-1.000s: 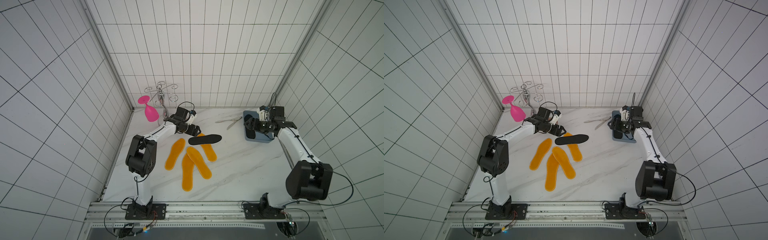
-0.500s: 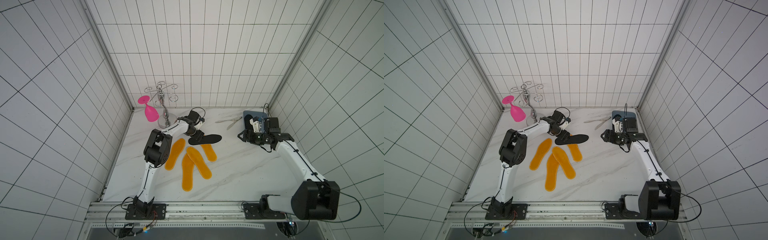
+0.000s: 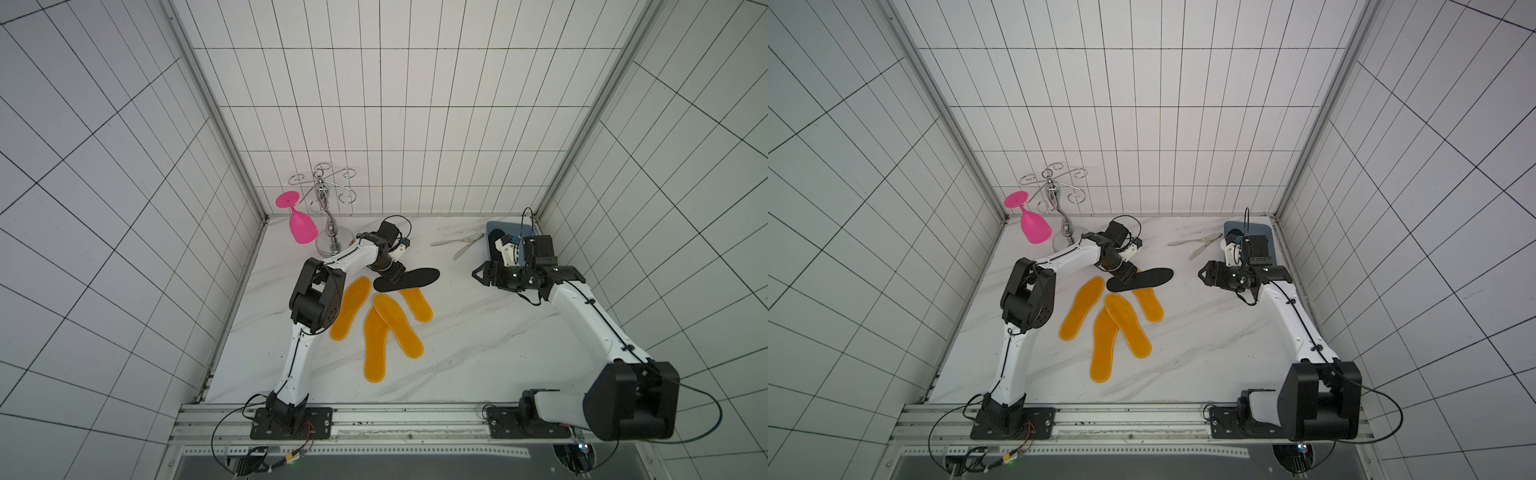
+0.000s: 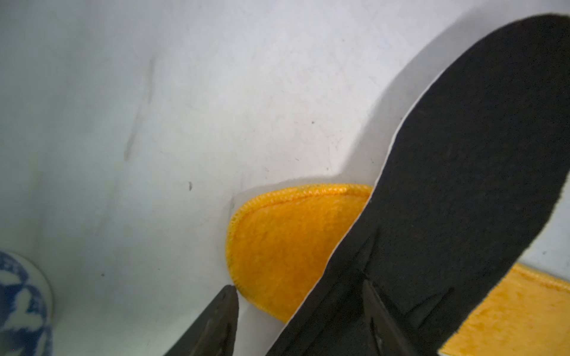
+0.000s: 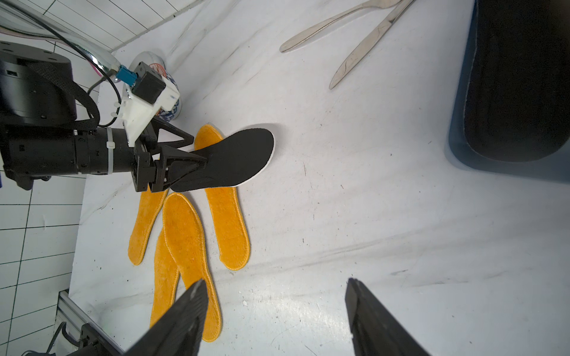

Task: Put the insoles into the storage box
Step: Pick up the insole from the center of the board.

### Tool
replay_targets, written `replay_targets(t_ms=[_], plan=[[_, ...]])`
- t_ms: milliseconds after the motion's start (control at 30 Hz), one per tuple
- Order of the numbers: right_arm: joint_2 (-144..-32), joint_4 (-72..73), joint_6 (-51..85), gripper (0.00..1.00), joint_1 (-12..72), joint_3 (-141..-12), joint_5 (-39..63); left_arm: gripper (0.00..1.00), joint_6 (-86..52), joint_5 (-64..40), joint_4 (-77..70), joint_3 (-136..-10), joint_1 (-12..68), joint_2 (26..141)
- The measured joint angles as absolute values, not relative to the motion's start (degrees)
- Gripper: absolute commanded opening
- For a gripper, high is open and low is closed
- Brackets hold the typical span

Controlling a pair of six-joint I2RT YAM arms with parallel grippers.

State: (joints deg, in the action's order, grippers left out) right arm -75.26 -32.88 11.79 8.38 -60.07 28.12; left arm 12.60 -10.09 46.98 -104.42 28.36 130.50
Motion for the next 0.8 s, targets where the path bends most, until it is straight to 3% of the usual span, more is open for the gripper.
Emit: replay_targets(t_ms=[400,600,800], plan=[[-76.20,-33.30,11.18,0.73,8.38,-60.10,27.62,0.51,12.91,-9.87,47.88,-104.22,28.80,130.48],[-76.53,-33.32,11.00,0.73,8.40,-60.10,27.57,0.38,12.69,-9.89,48.53,-104.22,28.88,130.50],[-76.73,-33.39,10.66,0.73,8.40,-60.10,27.29,0.18,12.45,-9.72,50.13,-105.49,28.88,131.17]])
